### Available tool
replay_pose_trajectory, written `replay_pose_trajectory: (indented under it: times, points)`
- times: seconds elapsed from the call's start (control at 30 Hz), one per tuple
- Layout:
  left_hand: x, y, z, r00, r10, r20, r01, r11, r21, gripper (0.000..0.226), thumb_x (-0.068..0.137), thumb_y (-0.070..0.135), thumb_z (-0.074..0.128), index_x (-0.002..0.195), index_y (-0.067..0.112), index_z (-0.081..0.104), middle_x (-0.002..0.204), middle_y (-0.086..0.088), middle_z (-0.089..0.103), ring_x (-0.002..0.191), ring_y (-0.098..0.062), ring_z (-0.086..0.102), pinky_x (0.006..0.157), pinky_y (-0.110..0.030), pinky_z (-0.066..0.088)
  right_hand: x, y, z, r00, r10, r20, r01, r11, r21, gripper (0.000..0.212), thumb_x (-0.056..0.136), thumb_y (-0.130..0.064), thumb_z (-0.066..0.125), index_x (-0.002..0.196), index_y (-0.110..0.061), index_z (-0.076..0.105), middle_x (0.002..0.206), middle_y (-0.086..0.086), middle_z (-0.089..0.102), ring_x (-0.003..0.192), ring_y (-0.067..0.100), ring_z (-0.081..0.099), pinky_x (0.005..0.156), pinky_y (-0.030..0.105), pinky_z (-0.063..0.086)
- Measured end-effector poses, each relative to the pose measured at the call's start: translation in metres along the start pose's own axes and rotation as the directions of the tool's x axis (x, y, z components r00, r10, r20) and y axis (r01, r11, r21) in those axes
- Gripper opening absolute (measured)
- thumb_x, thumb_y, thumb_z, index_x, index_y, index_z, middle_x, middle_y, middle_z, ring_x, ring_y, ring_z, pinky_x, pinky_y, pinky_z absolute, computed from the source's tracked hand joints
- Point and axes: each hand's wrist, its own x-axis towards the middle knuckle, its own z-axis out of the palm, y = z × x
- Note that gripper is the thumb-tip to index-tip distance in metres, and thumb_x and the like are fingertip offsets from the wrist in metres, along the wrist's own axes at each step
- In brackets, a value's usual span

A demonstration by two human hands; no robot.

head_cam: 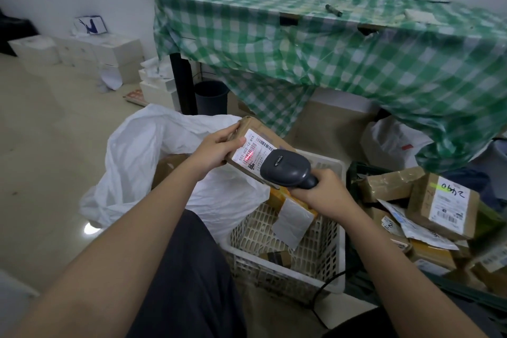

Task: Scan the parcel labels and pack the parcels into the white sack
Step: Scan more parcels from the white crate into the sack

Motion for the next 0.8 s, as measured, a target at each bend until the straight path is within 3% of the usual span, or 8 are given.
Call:
replay_pose_trajectory:
  times: [0.17, 0.23, 0.37, 0.43, 0.5, 0.57, 0.7, 0.8]
  points:
    - [-0.004, 0.003, -0.039, 0.967, 0.13, -0.221, -0.147, 0.987, -0.06, 0.05, 0.091, 0.026, 0.065, 0.138, 0.033, 0.05, 0.123, 0.007, 0.064, 0.104, -0.008, 0.064, 0.079, -0.019, 0.052, 0.027, -0.017, 0.021, 0.986, 0.065, -0.155, -0.018, 0.958, 0.286, 0.018, 0.08, -0.017, 0.073, 0.076, -0.004, 0.061, 0.057, 0.004, 0.055, 0.051, 0.01, 0.05, 0.053, 0.027, 0.041]
    - [0.001, 0.003, -0.064, 0.918, 0.203, -0.341, -0.21, 0.978, 0.016, 0.051, 0.091, 0.023, 0.065, 0.139, 0.028, 0.049, 0.125, 0.012, 0.057, 0.11, -0.003, 0.057, 0.087, -0.017, 0.045, 0.042, -0.026, 0.033, 0.974, 0.109, -0.199, -0.029, 0.928, 0.37, 0.017, 0.082, -0.015, 0.071, 0.076, -0.006, 0.059, 0.057, 0.004, 0.053, 0.052, 0.012, 0.048, 0.051, 0.024, 0.039]
    - [0.015, -0.004, -0.109, 0.825, 0.27, -0.497, -0.209, 0.962, 0.175, 0.06, 0.085, 0.036, 0.068, 0.141, 0.03, 0.047, 0.137, 0.003, 0.053, 0.122, -0.01, 0.052, 0.106, -0.034, 0.042, 0.071, -0.036, 0.057, 0.971, 0.133, -0.198, -0.037, 0.903, 0.428, 0.017, 0.084, -0.012, 0.071, 0.076, -0.005, 0.057, 0.061, 0.008, 0.052, 0.055, 0.014, 0.047, 0.04, 0.013, 0.038]
    - [0.028, -0.02, -0.123, 0.851, 0.254, -0.459, -0.103, 0.939, 0.329, 0.067, 0.086, 0.042, 0.064, 0.146, 0.03, 0.038, 0.139, -0.007, 0.048, 0.129, -0.023, 0.048, 0.109, -0.045, 0.039, 0.081, -0.035, 0.068, 0.976, 0.15, -0.158, -0.069, 0.9, 0.431, 0.019, 0.083, -0.012, 0.072, 0.075, -0.004, 0.057, 0.061, 0.01, 0.051, 0.055, 0.016, 0.048, 0.043, 0.016, 0.04]
    - [0.04, -0.044, -0.125, 0.947, 0.019, -0.32, 0.211, 0.715, 0.667, 0.071, 0.092, 0.045, 0.057, 0.152, 0.033, 0.02, 0.155, -0.015, 0.024, 0.145, -0.036, 0.018, 0.118, -0.051, 0.015, 0.086, -0.028, 0.074, 0.98, 0.174, -0.098, -0.119, 0.901, 0.417, 0.022, 0.082, -0.016, 0.072, 0.071, -0.004, 0.056, 0.06, 0.012, 0.052, 0.051, 0.017, 0.05, 0.049, 0.025, 0.041]
    - [0.046, -0.063, -0.123, 0.958, -0.136, -0.251, 0.285, 0.488, 0.825, 0.067, 0.093, 0.05, 0.052, 0.15, 0.039, 0.018, 0.161, -0.01, 0.004, 0.147, -0.038, -0.002, 0.117, -0.054, 0.001, 0.086, -0.017, 0.075, 0.979, 0.196, -0.059, -0.158, 0.905, 0.394, 0.022, 0.082, -0.018, 0.072, 0.074, -0.003, 0.058, 0.061, 0.011, 0.053, 0.051, 0.016, 0.05, 0.051, 0.026, 0.04]
    - [0.046, -0.052, -0.081, 0.975, 0.091, -0.202, 0.058, 0.774, 0.63, 0.048, 0.094, 0.03, 0.059, 0.14, 0.026, 0.045, 0.153, -0.005, 0.034, 0.143, -0.025, 0.025, 0.115, -0.039, 0.024, 0.079, 0.016, 0.062, 0.959, 0.272, -0.081, -0.221, 0.894, 0.389, 0.025, 0.08, -0.017, 0.075, 0.075, 0.002, 0.061, 0.061, 0.012, 0.053, 0.057, 0.022, 0.05, 0.059, 0.032, 0.041]
    - [0.038, -0.03, -0.021, 0.96, 0.226, -0.163, -0.104, 0.834, 0.543, 0.041, 0.094, 0.024, 0.061, 0.134, 0.019, 0.053, 0.138, -0.005, 0.049, 0.125, -0.022, 0.048, 0.099, -0.026, 0.038, 0.069, 0.049, 0.051, 0.924, 0.37, -0.096, -0.312, 0.875, 0.371, 0.026, 0.08, -0.017, 0.076, 0.068, -0.001, 0.06, 0.058, 0.011, 0.056, 0.053, 0.022, 0.053, 0.057, 0.033, 0.042]
